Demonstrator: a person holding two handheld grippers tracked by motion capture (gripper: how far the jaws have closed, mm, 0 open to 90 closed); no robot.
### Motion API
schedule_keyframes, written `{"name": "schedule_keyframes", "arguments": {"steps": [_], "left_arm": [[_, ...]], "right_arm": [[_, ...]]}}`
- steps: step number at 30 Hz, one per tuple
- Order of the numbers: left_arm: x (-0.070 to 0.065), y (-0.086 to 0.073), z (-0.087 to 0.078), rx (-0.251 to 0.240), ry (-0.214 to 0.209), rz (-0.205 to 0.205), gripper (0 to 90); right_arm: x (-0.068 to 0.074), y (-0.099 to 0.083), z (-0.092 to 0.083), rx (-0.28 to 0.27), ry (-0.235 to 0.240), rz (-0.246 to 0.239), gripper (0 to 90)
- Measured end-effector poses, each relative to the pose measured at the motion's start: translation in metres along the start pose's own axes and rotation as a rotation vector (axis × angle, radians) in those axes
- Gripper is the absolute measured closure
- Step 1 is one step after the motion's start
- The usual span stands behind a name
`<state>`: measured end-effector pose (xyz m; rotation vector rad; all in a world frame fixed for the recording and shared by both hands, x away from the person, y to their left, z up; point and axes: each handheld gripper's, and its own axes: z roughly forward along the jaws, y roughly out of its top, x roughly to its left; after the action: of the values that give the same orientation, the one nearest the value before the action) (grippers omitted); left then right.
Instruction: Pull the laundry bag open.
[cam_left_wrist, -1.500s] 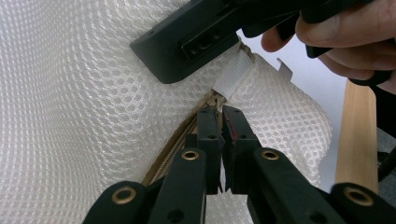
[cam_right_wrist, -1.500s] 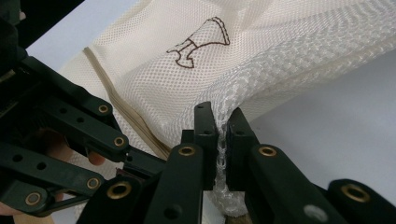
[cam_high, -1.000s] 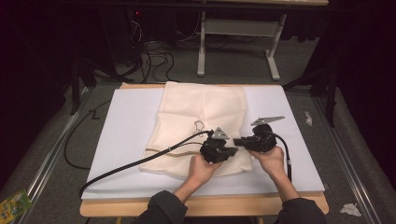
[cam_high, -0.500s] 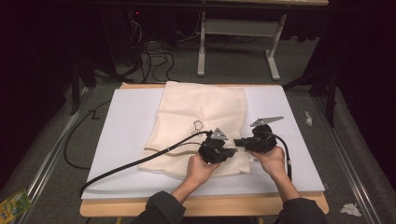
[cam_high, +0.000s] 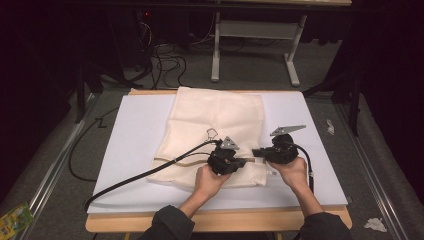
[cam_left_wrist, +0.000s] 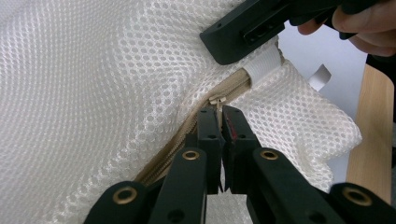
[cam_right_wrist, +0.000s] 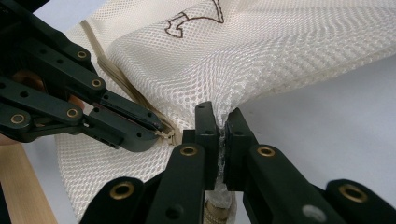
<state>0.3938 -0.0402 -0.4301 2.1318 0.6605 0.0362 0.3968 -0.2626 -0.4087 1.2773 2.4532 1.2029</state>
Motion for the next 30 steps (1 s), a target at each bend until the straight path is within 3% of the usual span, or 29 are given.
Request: {"name": "schedule_keyframes", "arguments": {"steps": [10, 25, 30], "left_arm": [[0.001, -0.001, -0.004, -0.006, 0.006, 0.004, 87.3], [0.014, -0.01, -0.02, -0.007, 0.033, -0.02, 87.3], [0.013, -0.011, -0.025, -0.011, 0.049, -0.007, 87.3]], "right_arm": [[0.0, 0.0, -0.001, -0.006, -0.005, -0.006, 88.6], [-0.002, 0.0, 0.0, -0.004, -0.017, 0.002, 88.6], [-0.001, 0.001, 0.001, -0.006, -0.017, -0.002, 88.6]]}}
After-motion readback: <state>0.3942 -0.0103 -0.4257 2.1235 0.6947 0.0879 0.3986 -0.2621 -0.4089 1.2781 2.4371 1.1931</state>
